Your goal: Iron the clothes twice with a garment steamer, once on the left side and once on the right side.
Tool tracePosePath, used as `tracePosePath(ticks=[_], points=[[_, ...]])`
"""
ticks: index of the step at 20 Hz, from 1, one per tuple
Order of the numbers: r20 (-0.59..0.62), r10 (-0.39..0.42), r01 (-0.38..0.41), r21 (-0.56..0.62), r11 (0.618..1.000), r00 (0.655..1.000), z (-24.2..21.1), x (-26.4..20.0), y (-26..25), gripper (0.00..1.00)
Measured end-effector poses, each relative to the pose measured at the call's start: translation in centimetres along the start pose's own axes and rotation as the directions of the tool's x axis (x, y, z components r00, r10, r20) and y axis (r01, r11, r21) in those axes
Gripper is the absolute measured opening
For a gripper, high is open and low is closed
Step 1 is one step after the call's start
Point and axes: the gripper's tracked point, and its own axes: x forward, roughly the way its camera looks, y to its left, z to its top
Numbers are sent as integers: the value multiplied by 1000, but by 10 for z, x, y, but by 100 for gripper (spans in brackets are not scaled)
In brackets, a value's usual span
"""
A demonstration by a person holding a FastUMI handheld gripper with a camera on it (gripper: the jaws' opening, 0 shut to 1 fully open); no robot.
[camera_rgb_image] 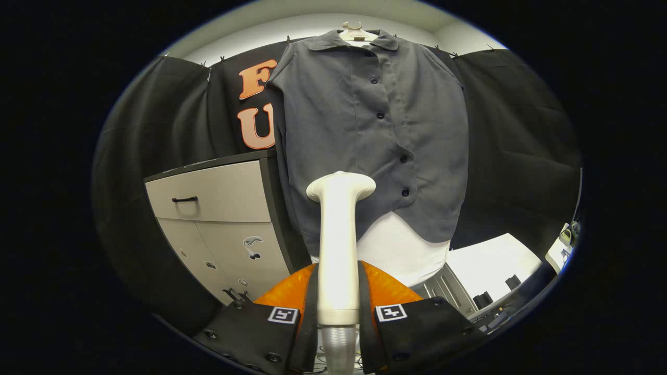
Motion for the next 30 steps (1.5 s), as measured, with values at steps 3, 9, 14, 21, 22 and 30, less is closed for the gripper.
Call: tracePosePath(ticks=[3,9,14,21,22,30], points=[[-11,0,0,14,1000,1000,-5,-6,-1,40],[56,9,-11,21,1000,998,19,-37,-11,40],[170,-23,17,37,999,985,84,-66,-45,40],[334,-103,103,18,995,937,178,-81,-103,40],[351,-116,116,21,993,929,191,-81,-112,40],[432,-126,118,45,992,893,275,-48,-154,40]])
